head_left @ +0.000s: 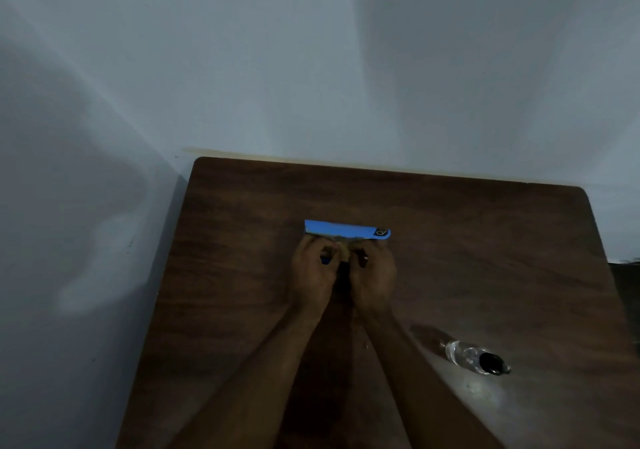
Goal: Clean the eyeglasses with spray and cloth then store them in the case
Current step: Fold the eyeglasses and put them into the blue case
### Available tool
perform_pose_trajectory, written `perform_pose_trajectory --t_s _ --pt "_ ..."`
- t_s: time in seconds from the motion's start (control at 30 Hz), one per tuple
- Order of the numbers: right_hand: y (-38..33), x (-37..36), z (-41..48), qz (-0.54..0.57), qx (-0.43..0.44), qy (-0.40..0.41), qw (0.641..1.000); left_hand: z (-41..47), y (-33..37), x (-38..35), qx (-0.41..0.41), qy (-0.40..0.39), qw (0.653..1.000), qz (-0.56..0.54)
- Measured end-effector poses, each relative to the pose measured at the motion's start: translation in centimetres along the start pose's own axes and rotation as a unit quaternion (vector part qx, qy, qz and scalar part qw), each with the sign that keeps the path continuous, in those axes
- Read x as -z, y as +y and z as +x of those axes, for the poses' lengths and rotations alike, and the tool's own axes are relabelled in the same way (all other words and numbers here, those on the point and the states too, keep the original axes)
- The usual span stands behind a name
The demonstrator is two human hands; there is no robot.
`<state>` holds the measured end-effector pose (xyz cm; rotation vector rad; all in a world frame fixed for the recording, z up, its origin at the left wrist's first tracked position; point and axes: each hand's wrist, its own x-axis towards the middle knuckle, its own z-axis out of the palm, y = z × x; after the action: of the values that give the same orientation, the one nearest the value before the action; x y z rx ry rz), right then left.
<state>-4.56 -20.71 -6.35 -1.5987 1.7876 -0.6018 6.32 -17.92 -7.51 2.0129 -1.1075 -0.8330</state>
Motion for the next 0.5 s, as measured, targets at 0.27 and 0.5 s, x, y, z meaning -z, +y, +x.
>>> perform_pose_trajectory --t_s 0.27,0.5 --pt "1.4 0.1 -0.4 -0.171 0.126 -0.080 0.974 0.3 -0.9 -0.7 -0.001 -0.033 0.996 0.081" --pt "2.1 1.2 -1.1 -0.179 0.172 -0.125 0.961 -0.1 -1.1 -0.4 -0.092 -0.012 0.989 0.112"
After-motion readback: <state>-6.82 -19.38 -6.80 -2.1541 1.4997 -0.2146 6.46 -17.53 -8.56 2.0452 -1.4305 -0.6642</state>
